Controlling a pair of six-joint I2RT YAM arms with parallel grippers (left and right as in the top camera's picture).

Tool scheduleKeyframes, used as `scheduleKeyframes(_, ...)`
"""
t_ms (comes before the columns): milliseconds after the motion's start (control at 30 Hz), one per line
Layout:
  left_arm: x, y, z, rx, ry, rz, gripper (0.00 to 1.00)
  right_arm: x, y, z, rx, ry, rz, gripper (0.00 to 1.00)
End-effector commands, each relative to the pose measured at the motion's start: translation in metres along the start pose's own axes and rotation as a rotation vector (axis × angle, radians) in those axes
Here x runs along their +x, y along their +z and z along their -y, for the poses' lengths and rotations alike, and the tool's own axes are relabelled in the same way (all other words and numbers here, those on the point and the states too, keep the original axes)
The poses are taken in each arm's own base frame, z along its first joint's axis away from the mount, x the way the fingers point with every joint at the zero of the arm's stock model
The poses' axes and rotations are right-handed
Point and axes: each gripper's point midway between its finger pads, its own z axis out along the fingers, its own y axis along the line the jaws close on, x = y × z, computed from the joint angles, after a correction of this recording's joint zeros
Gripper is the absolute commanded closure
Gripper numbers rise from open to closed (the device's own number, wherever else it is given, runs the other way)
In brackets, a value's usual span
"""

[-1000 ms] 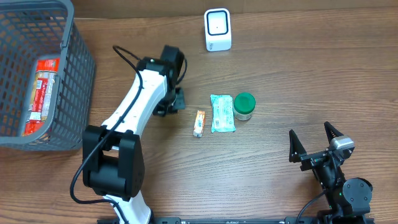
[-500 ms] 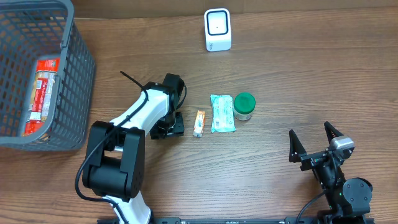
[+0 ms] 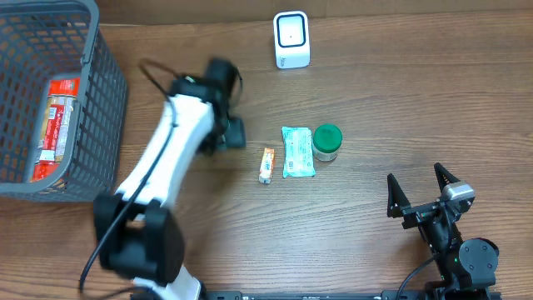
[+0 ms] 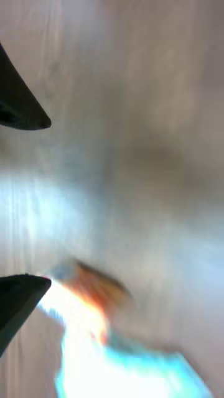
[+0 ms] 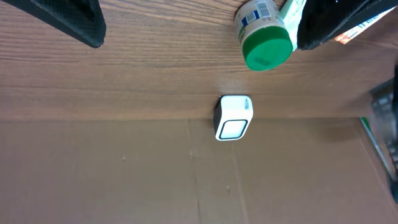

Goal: Scan the item barcode
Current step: 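Open the left gripper and withdraw it toward the basket, then reach into the grey basket and grasp the red spaghetti packet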

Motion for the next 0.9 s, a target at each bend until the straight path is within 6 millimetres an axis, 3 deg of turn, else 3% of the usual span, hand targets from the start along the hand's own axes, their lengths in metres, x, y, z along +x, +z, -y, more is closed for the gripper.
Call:
scheduleKeyframes(0, -0.049, -0.104, -0.024, 0.046, -0.069, 0.322, 0.29, 0.002, 0.000, 0.000, -0.004, 0.002, 0.001, 0.00)
scheduleKeyframes(100, -0.076, -0.171, -0.066, -0.024, -0.175, 0.542, 0.19, 0.002, 0.000, 0.000, -0.004, 0.002, 0.001, 0.00)
scheduleKeyframes(233, -0.090, -0.241, -0.134, -0.182, -0.296, 0.754, 0.04, 0.002, 0.000, 0.000, -0.004, 0.002, 0.001, 0.00)
scheduleKeyframes(367, -0.093, -0.270, -0.194, -0.292, -0.367, 0.834, 0.00, 0.002, 0.000, 0.000, -0.004, 0.002, 0.001, 0.00)
scheduleKeyframes(467, -0.090, -0.272, -0.241, -0.368, -0.434, 0.833, 0.00, 0.002, 0.000, 0.000, -0.004, 0.002, 0.001, 0.00)
scheduleKeyframes(600, -0.083, -0.255, -0.296, -0.445, -0.523, 0.770, 0.00, 0.002, 0.000, 0.000, -0.004, 0.002, 0.001, 0.00)
scheduleKeyframes(733, -0.091, -0.218, -0.338, -0.405, -0.549, 0.698, 0.00, 0.002, 0.000, 0.000, -0.004, 0.002, 0.001, 0.00)
scheduleKeyframes(867, -0.101, -0.166, -0.372, -0.358, -0.505, 0.597, 0.00, 0.002, 0.000, 0.000, -0.004, 0.002, 0.001, 0.00)
